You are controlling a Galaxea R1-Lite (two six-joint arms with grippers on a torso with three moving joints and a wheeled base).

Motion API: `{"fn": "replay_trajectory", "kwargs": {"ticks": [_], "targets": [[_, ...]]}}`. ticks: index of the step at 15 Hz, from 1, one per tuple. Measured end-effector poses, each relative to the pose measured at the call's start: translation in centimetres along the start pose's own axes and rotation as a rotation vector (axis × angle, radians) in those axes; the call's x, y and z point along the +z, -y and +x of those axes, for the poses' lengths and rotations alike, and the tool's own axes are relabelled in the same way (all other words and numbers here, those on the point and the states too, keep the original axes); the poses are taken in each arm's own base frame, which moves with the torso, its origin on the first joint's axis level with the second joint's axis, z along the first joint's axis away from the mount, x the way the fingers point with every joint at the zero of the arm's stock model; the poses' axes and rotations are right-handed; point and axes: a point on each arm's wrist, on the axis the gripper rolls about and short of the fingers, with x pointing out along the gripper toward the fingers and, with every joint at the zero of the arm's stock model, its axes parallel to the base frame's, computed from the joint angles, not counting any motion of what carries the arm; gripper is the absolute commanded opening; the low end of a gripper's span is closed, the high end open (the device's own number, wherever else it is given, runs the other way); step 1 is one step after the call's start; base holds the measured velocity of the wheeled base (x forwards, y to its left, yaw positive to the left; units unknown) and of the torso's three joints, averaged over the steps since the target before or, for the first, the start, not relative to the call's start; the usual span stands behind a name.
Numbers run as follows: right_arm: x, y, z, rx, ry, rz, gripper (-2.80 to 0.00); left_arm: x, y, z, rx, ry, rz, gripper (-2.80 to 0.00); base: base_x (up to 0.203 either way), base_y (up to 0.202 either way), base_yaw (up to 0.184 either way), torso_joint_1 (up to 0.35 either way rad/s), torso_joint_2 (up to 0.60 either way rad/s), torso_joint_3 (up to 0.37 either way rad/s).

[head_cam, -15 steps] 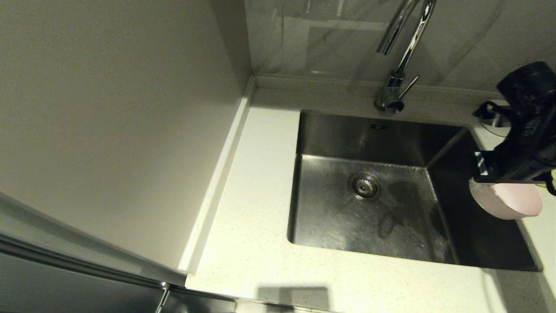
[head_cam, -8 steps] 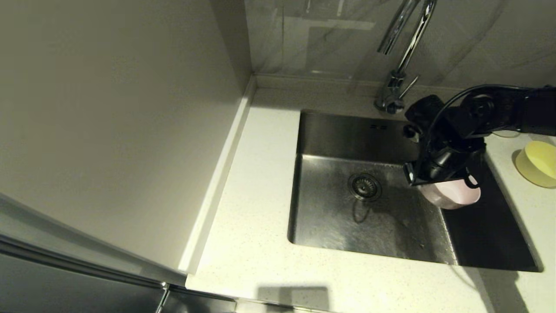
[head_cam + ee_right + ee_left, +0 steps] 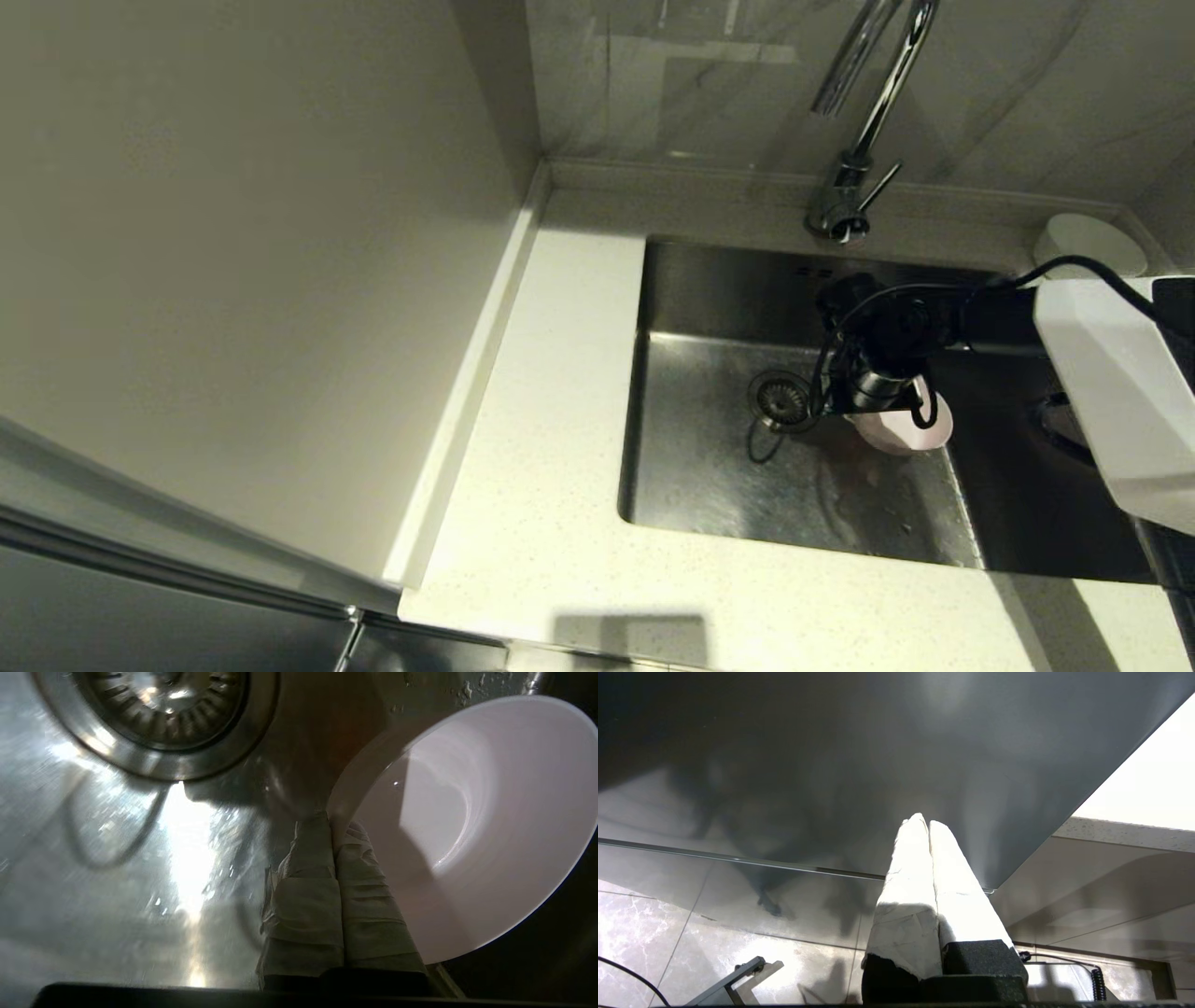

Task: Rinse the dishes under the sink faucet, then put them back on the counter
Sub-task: Put a bowl into the sink

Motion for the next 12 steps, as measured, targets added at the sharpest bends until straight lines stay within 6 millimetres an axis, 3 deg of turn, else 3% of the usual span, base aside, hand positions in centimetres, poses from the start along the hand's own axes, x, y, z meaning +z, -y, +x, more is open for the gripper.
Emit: {"fn": "replay_trajectory", "kwargs": {"ticks": [1, 2, 5, 8, 10, 12], "targets": [[-0.2, 0.1, 0.8, -0.006, -0.009, 0.001, -2.80, 0.0, 0.0, 0.0, 0.000, 0.000, 0.000, -2.80, 0.000, 0.000, 0.000, 0.000, 0.00, 0.000], [-0.3, 0.1, 1.4, -0.013, -0.017, 0.002, 0.00, 0.0, 0.0, 0.0, 0.000, 0.000, 0.000, -2.80, 0.000, 0.000, 0.000, 0.000, 0.00, 0.000], [-0.2, 0.5, 1.9, -0.022, -0.007, 0.016, 0.00, 0.0, 0.0, 0.0, 0.000, 0.000, 0.000, -2.80, 0.000, 0.000, 0.000, 0.000, 0.00, 0.000], [0.5, 1.2, 0.5, -0.016, 0.017, 0.032, 0.00, 0.0, 0.0, 0.0, 0.000, 0.000, 0.000, -2.80, 0.000, 0.000, 0.000, 0.000, 0.00, 0.000], [1.2, 1.9, -2.2, -0.003, 0.042, 0.047, 0.00, 0.0, 0.0, 0.0, 0.000, 0.000, 0.000, -2.80, 0.000, 0.000, 0.000, 0.000, 0.00, 0.000], [2.0, 2.9, -6.4, 0.021, 0.089, 0.062, 0.00, 0.0, 0.0, 0.0, 0.000, 0.000, 0.000, -2.80, 0.000, 0.000, 0.000, 0.000, 0.00, 0.000]]}}
